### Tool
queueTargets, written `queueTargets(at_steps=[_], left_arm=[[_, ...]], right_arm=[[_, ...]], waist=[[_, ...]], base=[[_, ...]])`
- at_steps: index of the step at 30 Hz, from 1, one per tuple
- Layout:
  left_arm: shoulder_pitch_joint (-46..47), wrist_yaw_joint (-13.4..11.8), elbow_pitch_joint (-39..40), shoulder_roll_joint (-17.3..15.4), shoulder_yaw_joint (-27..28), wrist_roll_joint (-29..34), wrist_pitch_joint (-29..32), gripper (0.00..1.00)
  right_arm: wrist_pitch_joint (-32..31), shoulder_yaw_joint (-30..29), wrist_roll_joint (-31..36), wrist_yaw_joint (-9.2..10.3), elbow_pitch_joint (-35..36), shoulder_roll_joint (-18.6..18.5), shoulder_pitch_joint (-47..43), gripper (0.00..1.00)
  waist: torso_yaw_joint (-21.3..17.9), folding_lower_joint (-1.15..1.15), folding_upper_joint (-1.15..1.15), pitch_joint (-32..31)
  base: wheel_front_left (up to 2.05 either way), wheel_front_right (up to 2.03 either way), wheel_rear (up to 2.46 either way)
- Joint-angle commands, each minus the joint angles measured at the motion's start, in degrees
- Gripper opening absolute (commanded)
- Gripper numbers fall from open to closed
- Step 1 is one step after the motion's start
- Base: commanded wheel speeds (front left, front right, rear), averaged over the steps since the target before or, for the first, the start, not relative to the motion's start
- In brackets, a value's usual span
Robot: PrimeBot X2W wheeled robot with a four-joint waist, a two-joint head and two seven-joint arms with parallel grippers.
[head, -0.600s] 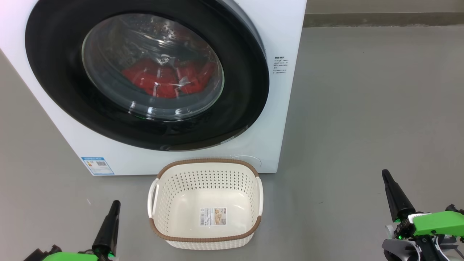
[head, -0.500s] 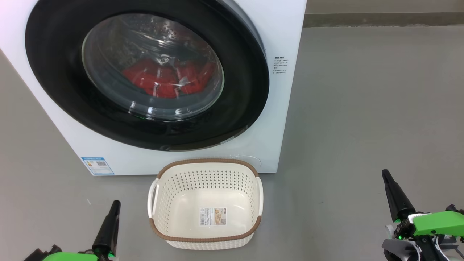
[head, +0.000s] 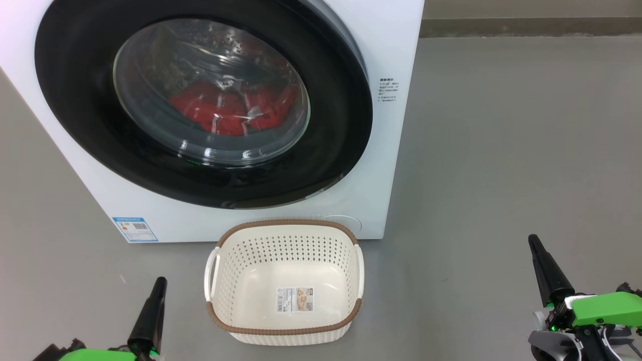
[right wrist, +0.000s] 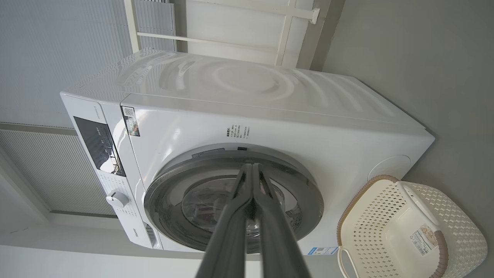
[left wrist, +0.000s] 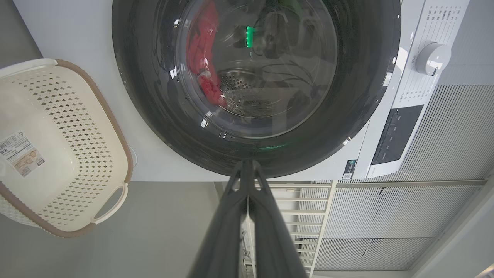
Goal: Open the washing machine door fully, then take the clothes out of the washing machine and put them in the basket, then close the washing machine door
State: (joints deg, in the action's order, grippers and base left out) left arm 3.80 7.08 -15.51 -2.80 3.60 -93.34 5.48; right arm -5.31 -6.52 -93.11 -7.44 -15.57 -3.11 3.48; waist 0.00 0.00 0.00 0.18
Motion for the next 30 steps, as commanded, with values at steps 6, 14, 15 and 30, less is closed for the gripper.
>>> queueTargets(at_steps=[6,14,15,30], left_arm=[[2.32,0.41,1.49,-0.62,2.2,0.57,0.43,0.0],[-1.35,-0.02,-2.3,0.66,-0.27,0.06,-0.03,1.0],[-1.4,-0.01,-1.98,0.62,-0.29,0.26,-0.3,1.0],[-2.36,0.07,1.21,-0.22,-0.68,16.06,-4.29,1.0]], right_arm=[[-0.45,0.9,0.19,-0.05,1.6,-0.43,2.62,0.0],[-0.21,0.03,0.02,0.0,-2.41,1.01,-1.53,1.0],[0.08,0.28,0.14,0.0,-2.18,1.0,-1.59,1.0],[4.06,2.35,12.08,-0.01,-1.4,0.1,-2.43,1.0]], waist=[[0.0,0.0,0.0,0.0],[0.0,0.0,0.0,0.0],[0.01,0.0,0.0,0.05],[0.26,0.0,0.0,0.04]], base=[[0.0,0.0,0.0],[0.0,0.0,0.0],[0.0,0.0,0.0],[0.0,0.0,0.0]])
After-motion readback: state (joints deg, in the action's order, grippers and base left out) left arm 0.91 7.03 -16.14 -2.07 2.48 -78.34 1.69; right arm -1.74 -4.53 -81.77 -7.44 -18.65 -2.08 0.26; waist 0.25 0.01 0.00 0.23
